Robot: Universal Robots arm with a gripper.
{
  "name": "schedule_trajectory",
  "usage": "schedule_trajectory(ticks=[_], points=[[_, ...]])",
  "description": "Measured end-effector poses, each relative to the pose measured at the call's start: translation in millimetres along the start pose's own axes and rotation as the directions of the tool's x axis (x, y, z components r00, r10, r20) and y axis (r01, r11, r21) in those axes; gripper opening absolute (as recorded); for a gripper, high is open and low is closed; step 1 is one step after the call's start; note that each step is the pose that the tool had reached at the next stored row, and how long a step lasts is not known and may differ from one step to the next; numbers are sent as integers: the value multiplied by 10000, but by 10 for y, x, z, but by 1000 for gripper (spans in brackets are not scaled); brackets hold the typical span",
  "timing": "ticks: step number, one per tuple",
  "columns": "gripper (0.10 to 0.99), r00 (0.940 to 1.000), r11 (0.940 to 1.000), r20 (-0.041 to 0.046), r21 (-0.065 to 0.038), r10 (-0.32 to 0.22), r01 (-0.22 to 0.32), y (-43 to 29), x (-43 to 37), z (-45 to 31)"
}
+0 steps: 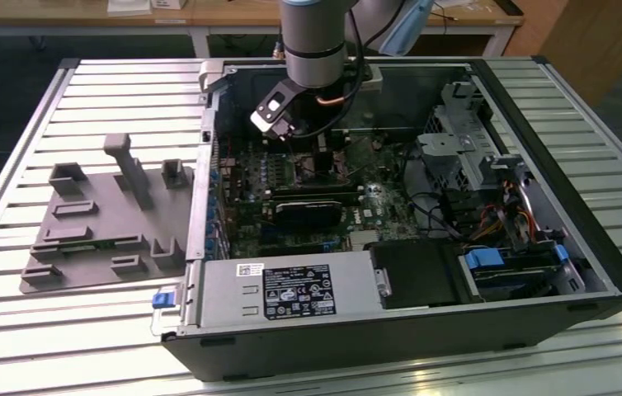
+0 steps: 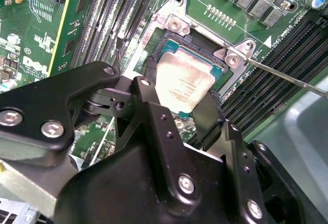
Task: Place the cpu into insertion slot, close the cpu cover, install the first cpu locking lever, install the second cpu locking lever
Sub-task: 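Place the cpu into insertion slot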
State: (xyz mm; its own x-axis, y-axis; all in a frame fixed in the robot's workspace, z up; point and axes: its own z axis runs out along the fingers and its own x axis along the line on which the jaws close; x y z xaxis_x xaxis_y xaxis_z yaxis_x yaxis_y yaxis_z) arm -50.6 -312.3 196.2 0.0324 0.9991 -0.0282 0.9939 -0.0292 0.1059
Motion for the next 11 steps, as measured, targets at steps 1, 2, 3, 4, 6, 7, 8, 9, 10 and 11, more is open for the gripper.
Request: schedule_trajectory(ticks=[1, 2, 3, 4, 6, 7, 8, 9, 10, 11], points=[[533, 10000, 10000, 0, 0, 0, 0, 0, 0, 1], [533, 10000, 10000, 0, -1, 1, -1, -2, 0, 2], [533, 10000, 10000, -1, -1, 1, -1, -3, 0, 2], [533, 10000, 10000, -1, -1, 0, 0, -4, 0, 2], [533, 10000, 10000, -1, 0, 1, -1, -9, 0, 1], [533, 10000, 10000, -1, -1, 1, -1, -12, 0, 1], [533, 10000, 10000, -1, -2, 0, 0, -15, 0, 1], [533, 10000, 10000, -2, -1, 0, 0, -16, 0, 1], [533, 10000, 10000, -2, -1, -2, 2, -17, -1, 3], [533, 10000, 10000, 0, 0, -2, 2, -18, -1, 5]])
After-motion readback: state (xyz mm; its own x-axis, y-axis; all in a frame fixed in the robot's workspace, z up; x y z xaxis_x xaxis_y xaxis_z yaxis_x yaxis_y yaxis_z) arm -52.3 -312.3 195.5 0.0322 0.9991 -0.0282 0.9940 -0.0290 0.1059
